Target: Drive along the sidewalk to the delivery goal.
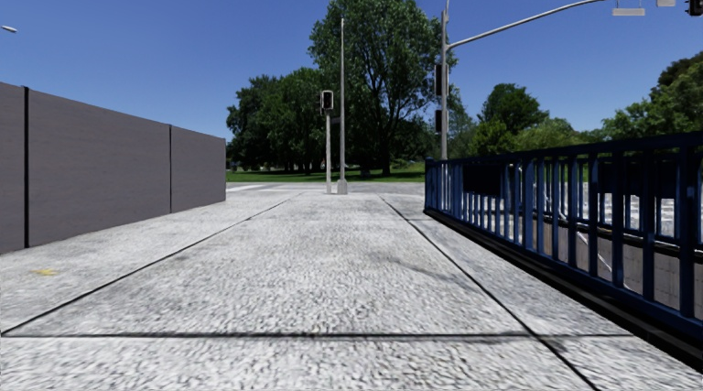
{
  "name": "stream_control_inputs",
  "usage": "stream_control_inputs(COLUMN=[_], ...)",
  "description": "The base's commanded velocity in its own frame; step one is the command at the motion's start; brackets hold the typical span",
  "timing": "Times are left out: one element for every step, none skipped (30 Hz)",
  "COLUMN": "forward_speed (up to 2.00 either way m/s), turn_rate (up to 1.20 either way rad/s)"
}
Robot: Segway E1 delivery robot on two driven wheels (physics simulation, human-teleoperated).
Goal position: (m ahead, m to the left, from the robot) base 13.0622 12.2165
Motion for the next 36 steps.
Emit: stream_control_inputs(forward_speed=[2.00,2.00,2.00,2.00,2.00,2.00,2.00,2.00,2.00,2.00,2.00,2.00,2.00,2.00,2.00,2.00,2.00,2.00,2.00,2.00,2.00,2.00,2.00,2.00,2.00,2.00,2.00,2.00,2.00,2.00,2.00,2.00,2.00,2.00,2.00,2.00], turn_rate=[0.00,0.00,0.00,0.00,0.00,0.00,0.00,0.00,0.00,0.00,0.00,0.00,0.00,0.00,0.00,0.00,0.00,0.00,0.00,0.00,0.00,0.00,0.00,0.00,0.00,0.00,0.00,0.00,0.00,0.00,0.00,0.00,0.00,0.00,0.00,0.00])
